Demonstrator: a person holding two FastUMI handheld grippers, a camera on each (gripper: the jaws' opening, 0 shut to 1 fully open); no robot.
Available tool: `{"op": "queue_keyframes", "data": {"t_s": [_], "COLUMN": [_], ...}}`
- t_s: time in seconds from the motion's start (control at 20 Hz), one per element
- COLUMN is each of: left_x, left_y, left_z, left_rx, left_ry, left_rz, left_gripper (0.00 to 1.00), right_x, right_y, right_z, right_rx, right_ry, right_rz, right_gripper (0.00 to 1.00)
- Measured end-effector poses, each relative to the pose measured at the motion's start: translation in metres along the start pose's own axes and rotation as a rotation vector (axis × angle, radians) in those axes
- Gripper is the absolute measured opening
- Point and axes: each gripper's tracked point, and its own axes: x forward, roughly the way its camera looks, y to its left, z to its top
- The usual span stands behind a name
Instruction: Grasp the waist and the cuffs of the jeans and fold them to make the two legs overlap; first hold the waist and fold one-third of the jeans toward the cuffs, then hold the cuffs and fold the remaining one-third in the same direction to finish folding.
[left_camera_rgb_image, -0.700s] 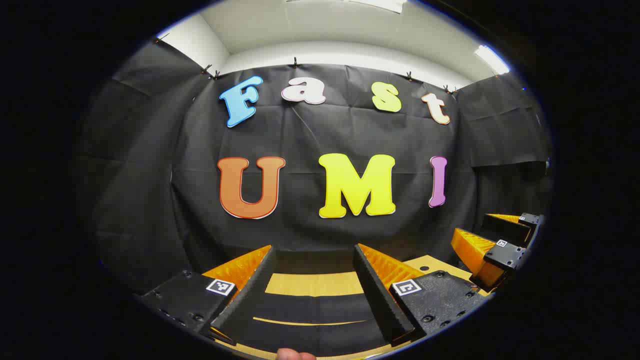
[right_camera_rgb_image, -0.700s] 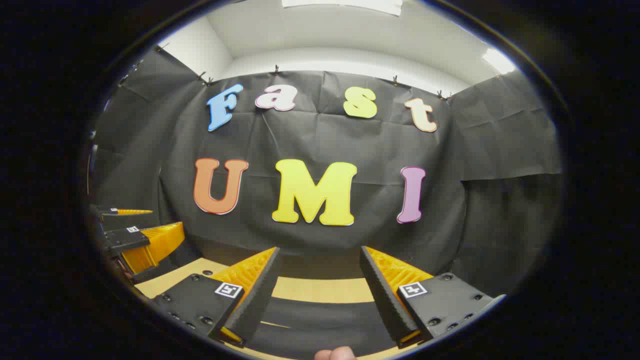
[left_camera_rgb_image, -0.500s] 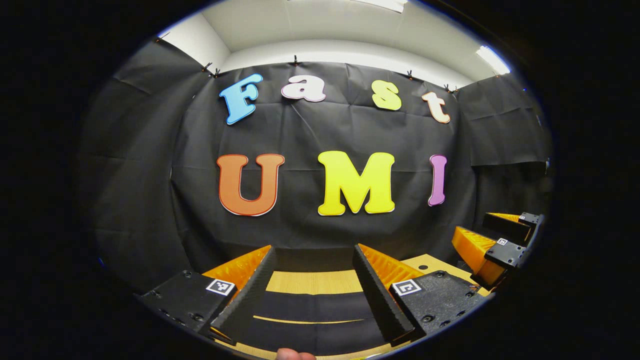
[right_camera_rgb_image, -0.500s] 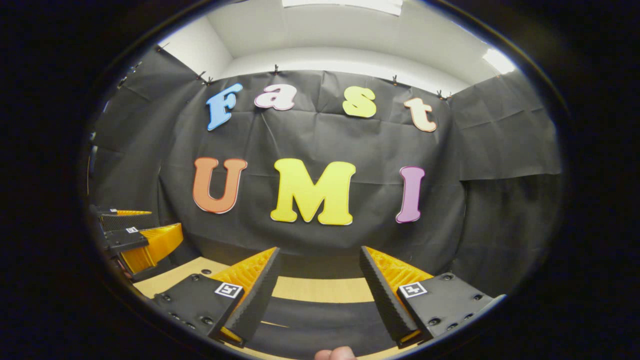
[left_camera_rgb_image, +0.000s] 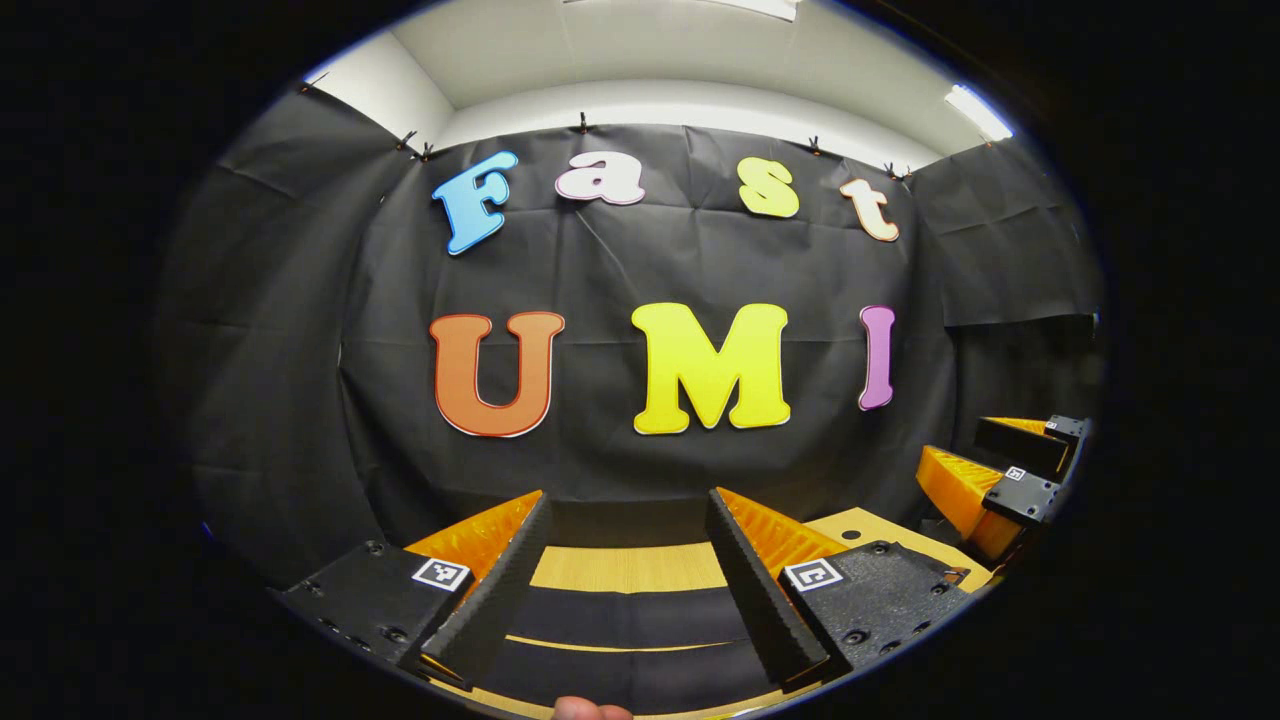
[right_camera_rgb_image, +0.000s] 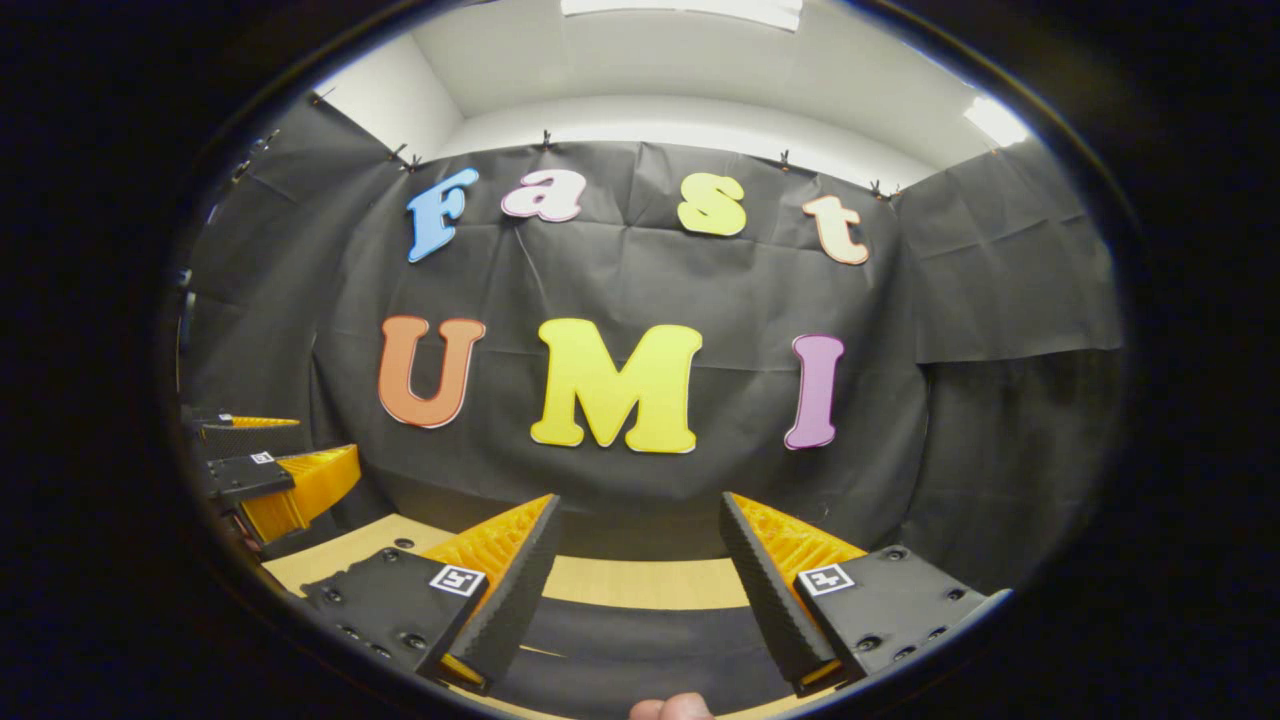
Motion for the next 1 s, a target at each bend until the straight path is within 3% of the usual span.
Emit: {"op": "queue_keyframes", "data": {"t_s": [0.55,0.8,1.0], "left_x": [0.016,0.025,0.018], "left_y": [0.006,0.055,0.110], "left_z": [-0.004,-0.029,-0.072], "left_rx": [0.030,0.002,-0.136], "left_ry": [0.007,0.058,0.170], "left_rz": [0.025,0.124,0.219], "left_gripper": [0.99,1.00,1.00], "right_x": [0.012,0.019,0.015], "right_y": [-0.028,-0.089,-0.163], "right_z": [-0.015,-0.033,-0.079], "right_rx": [0.031,0.063,0.223], "right_ry": [0.038,0.104,0.250], "right_rz": [-0.012,-0.071,-0.123], "right_gripper": [0.96,0.96,0.96]}}
